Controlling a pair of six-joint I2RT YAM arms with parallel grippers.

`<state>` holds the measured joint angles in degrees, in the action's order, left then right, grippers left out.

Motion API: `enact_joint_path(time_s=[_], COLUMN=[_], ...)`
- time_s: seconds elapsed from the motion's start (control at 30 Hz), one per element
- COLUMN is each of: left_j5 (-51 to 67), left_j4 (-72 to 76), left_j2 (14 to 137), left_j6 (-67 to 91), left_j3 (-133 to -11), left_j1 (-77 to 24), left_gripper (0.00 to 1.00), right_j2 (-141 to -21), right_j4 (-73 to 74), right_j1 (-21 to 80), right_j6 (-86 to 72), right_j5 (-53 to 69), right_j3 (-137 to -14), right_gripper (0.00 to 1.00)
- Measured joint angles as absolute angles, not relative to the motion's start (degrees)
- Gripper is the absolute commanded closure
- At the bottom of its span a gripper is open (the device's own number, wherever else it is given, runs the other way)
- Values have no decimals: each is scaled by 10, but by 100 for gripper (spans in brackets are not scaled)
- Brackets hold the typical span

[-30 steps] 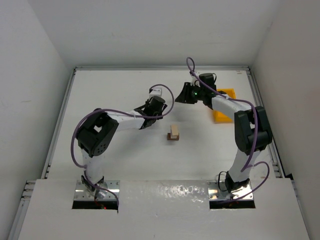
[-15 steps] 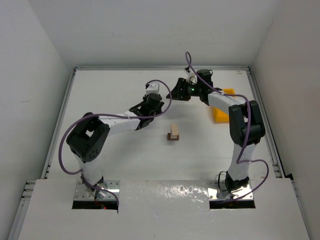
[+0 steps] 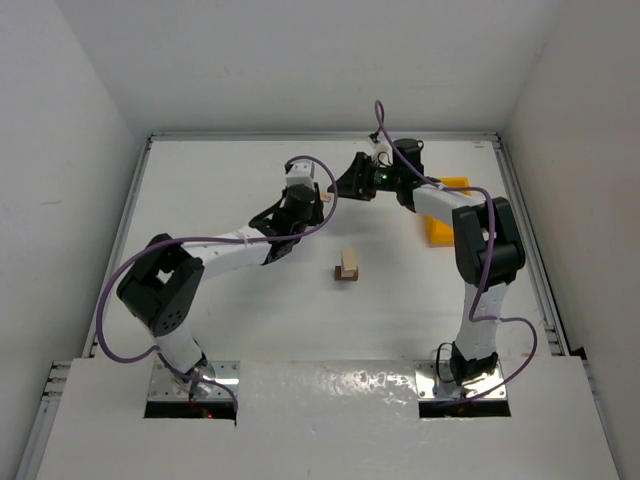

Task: Build the wood block tower

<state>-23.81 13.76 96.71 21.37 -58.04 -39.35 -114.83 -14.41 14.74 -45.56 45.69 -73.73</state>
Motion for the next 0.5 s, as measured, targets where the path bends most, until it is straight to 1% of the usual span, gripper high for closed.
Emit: enact_joint_path(time_s=[0.5], left_j5=[-215], left_j4=[149], left_j2=[967], left_j6=[215], left_j3=[-580], left_j1=[-394], left_gripper=[94], right_j2=[-1161], right_j4=[-210], right_j1=[151], right_j6=[-511], right_j5=[488], right_j3=[-737], right_gripper=[46])
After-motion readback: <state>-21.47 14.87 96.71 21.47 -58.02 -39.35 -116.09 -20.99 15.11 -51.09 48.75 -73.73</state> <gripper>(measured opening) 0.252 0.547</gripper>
